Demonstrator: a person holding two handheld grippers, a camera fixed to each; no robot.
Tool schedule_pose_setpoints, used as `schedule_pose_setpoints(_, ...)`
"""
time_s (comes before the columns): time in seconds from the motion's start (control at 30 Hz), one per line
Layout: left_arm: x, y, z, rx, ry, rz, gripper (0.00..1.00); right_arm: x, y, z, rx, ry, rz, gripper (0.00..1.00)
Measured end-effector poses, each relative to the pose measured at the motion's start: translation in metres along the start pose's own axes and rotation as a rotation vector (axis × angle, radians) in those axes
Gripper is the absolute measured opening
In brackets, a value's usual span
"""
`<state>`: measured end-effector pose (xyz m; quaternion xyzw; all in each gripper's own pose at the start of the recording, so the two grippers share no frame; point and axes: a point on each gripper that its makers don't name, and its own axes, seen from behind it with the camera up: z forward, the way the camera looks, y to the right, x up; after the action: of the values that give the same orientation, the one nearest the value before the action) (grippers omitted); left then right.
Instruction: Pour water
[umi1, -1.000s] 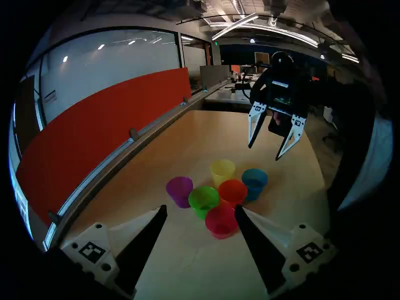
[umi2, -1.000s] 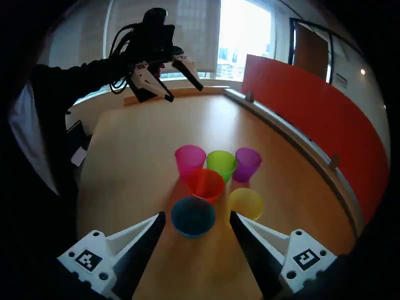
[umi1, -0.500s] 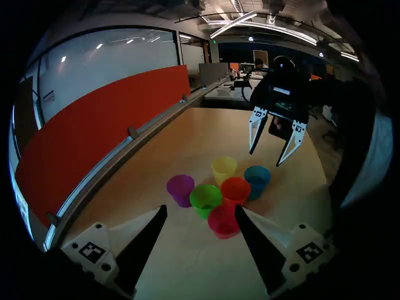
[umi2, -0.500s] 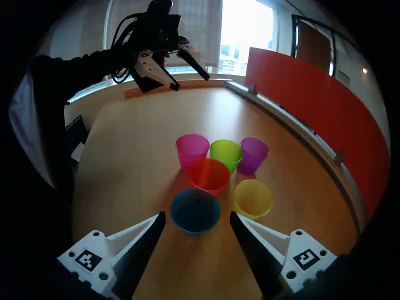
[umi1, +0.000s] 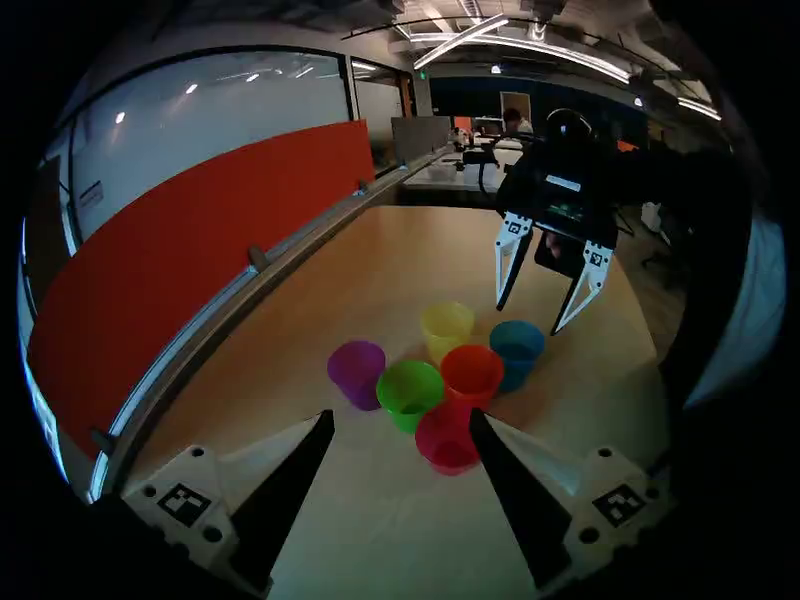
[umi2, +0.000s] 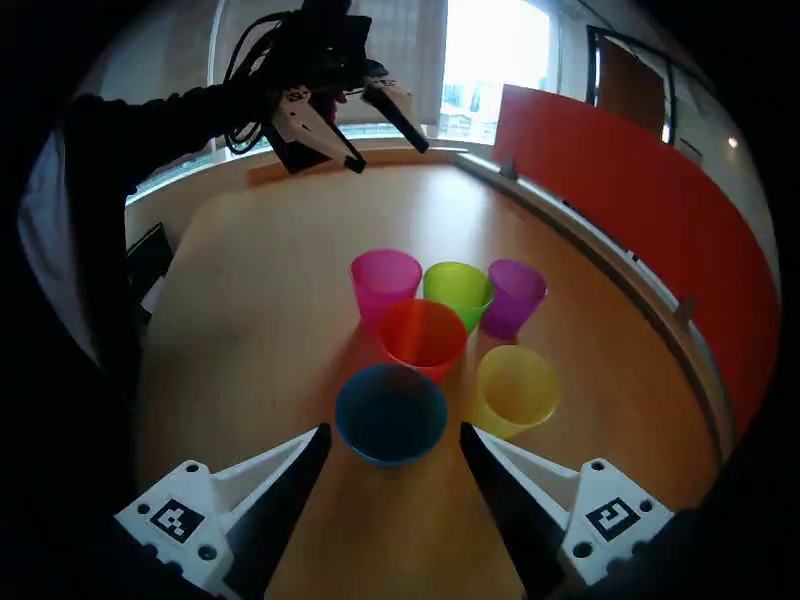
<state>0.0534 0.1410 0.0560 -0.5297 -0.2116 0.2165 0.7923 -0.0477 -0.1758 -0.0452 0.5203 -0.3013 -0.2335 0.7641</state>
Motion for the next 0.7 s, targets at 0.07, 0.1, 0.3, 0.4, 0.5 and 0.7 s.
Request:
schedule_pose_setpoints(0.07, -0.001, 0.001, 0.004, -0.005, -0.003, 0.003, 1.00, -0.002, 0.000, 0.002, -0.001, -0.003, -0.001, 1.00)
schedule_pose_setpoints(0.1, -0.001, 0.002, 0.005, -0.008, -0.005, 0.003, 1.00, -0.003, 0.000, 0.003, -0.001, -0.005, -0.001, 1.00)
schedule_pose_setpoints(0.3, -0.003, 0.007, 0.015, -0.024, -0.014, 0.005, 1.00, -0.006, 0.002, 0.009, -0.002, -0.005, 0.011, 1.00)
schedule_pose_setpoints(0.4, -0.005, 0.009, 0.021, -0.031, -0.019, 0.008, 1.00, -0.008, 0.002, 0.011, 0.001, -0.005, 0.013, 1.00)
schedule_pose_setpoints(0.5, -0.005, 0.009, 0.025, -0.035, -0.020, 0.009, 1.00, -0.010, 0.002, 0.014, 0.002, -0.009, 0.010, 1.00)
schedule_pose_setpoints(0.7, -0.006, 0.006, 0.032, -0.032, -0.018, 0.005, 1.00, -0.015, 0.001, 0.022, 0.004, -0.013, 0.001, 1.00)
